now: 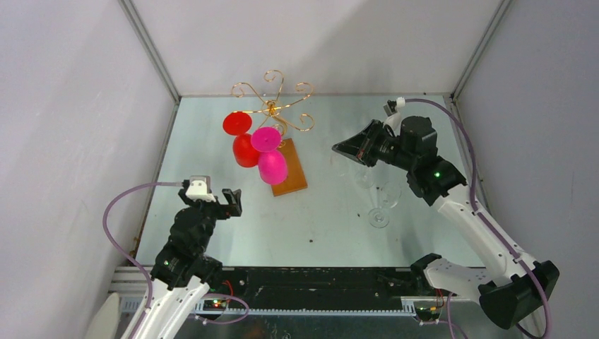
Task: Place the wine glass upside down on the wine glass rack
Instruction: Turn the wine glass upside down at the wine rack.
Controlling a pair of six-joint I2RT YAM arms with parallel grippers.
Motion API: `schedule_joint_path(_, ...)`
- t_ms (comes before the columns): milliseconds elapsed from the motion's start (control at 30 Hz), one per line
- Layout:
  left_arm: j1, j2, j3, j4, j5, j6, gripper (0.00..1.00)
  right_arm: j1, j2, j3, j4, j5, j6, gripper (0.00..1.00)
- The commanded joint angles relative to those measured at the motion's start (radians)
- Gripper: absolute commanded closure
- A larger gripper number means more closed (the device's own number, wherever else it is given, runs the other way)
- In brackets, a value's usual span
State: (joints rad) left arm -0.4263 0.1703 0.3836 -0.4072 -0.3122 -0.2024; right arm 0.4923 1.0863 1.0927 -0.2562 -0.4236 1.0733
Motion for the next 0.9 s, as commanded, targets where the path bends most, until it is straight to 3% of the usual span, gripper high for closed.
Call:
schedule_joint_path(0, 0.0, 0.006, 0.018, 0.016, -0.022, -0.012, 0.0, -0.024, 0.007, 0.049, 0.048, -0.041, 0.003, 1.0)
schedule_joint_path(867, 0.0, 0.014, 0.016, 0.021, -0.023, -0.013, 0.0, -0.071, 0.122, 0.163, 0.077, -0.108, 0.019, 1.0)
